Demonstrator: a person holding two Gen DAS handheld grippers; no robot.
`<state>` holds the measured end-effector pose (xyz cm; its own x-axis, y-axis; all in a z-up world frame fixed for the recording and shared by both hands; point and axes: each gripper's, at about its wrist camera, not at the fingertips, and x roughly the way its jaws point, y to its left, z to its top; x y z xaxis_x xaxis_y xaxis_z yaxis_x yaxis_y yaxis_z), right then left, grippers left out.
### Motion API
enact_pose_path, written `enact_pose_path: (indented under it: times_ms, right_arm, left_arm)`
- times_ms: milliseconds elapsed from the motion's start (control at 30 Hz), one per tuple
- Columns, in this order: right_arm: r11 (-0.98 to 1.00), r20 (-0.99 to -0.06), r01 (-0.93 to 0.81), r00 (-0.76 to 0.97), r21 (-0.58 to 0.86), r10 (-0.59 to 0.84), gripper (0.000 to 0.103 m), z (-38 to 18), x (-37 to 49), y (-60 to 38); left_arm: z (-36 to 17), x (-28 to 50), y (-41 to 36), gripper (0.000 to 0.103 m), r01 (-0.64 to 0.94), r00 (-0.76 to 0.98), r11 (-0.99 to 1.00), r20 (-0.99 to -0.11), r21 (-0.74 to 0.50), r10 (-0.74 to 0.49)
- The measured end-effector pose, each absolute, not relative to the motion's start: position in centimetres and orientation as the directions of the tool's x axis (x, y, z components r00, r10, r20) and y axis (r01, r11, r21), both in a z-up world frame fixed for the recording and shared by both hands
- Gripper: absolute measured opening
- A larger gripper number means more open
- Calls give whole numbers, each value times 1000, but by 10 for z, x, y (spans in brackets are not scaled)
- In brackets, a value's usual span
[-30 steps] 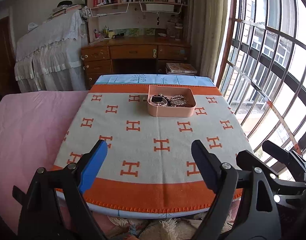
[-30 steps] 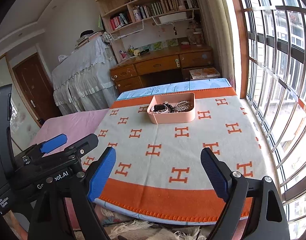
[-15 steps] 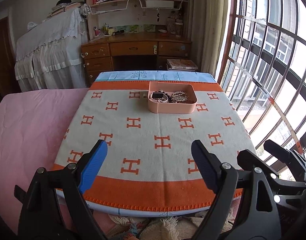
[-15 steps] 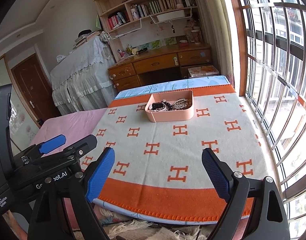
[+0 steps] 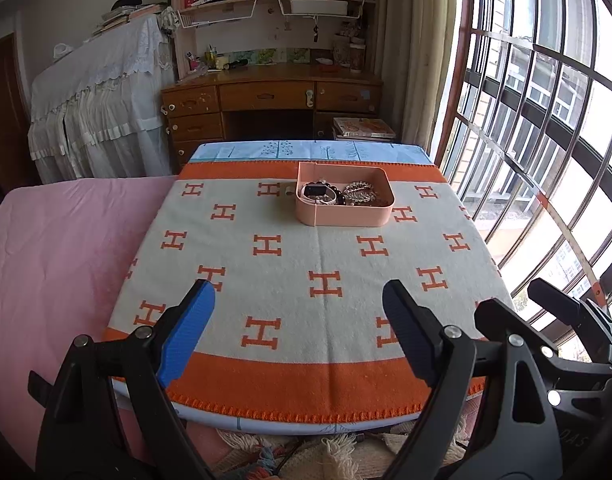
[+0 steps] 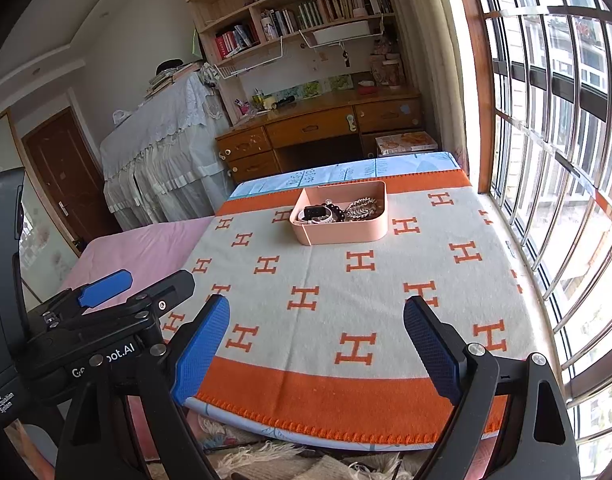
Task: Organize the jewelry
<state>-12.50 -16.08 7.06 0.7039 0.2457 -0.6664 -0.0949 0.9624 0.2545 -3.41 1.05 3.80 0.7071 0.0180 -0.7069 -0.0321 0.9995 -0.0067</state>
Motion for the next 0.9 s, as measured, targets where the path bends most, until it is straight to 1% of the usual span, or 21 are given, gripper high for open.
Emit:
enact_pose_path:
  times_ms: [267, 900]
  right_arm:
    - [960, -672, -97, 695, 264, 255, 90, 66, -121, -163]
    - [960, -673, -97, 694, 263, 254, 90, 67, -121, -161]
  left_arm:
    - [36, -32, 12, 84, -41, 704, 999, -709, 10, 36]
    - [35, -32, 13, 84, -41, 702, 999, -711, 8, 35]
